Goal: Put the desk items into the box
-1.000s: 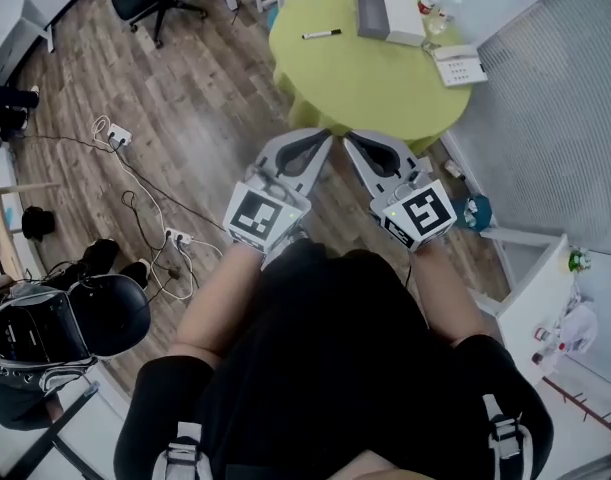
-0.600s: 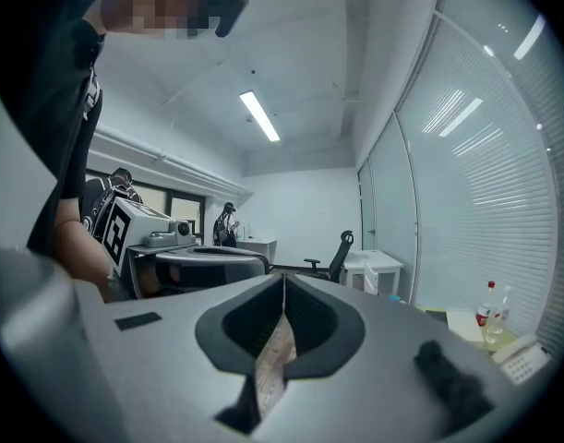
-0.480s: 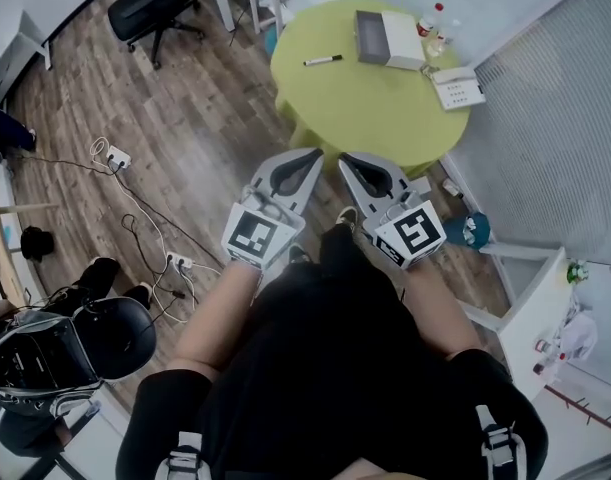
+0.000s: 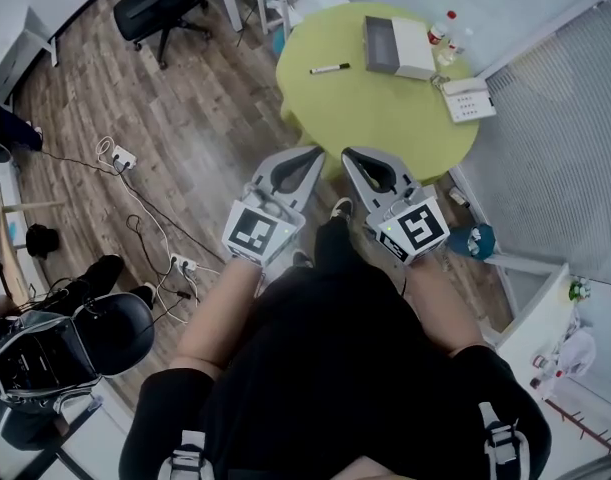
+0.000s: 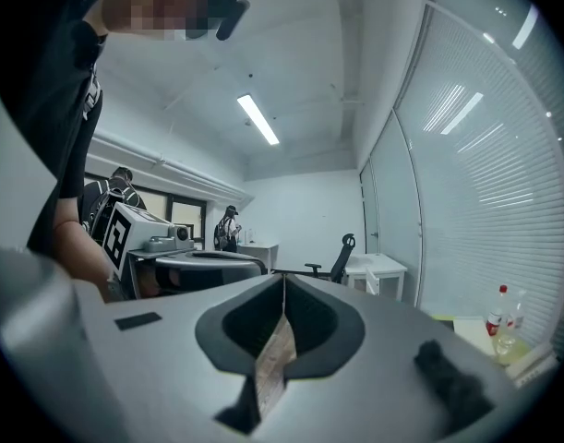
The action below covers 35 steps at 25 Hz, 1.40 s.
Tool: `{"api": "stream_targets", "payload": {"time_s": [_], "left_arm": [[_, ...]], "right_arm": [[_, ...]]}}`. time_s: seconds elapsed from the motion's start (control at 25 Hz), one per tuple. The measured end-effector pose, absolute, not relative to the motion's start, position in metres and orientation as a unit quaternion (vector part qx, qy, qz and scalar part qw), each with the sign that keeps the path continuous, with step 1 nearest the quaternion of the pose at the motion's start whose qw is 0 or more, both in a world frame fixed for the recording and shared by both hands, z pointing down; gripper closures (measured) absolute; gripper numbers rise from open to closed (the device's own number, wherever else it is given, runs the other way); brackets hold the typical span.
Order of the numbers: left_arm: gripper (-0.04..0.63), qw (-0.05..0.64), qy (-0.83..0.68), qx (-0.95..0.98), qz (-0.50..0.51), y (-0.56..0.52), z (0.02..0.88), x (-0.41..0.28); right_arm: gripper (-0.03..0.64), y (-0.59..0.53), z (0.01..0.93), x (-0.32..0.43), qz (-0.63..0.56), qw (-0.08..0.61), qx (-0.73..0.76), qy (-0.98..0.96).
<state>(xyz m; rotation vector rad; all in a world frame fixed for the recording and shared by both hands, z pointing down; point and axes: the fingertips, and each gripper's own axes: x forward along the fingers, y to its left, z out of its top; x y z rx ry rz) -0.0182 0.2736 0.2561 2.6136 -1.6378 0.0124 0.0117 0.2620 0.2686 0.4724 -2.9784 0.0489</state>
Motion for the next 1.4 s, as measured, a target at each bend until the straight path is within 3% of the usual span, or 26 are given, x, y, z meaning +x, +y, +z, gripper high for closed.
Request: {"api": "stream_targets", "payload": {"time_s": [0.6, 0.84, 1.4], "left_arm": [[0.586, 0.036, -0.538, 0.842, 0.013, 0.146, 0.268, -0.028], [0.586, 0.039, -0.549, 0.835, 0.017, 0.073, 0.278, -0.064], [0.586, 0.046, -0.566, 0.821, 0.048, 0.010, 0.295, -0.036]], "right_arm": [[0.598, 0.130, 0.272, 0.000, 0.016, 0.053, 0.144, -0.988], [0.598, 0.057, 0.283, -0.037, 0.023, 0.055, 0.132, -0.989], [0.598, -0.003, 0.301, -0.010, 0.024, 0.067, 0.106, -0.992]]}}
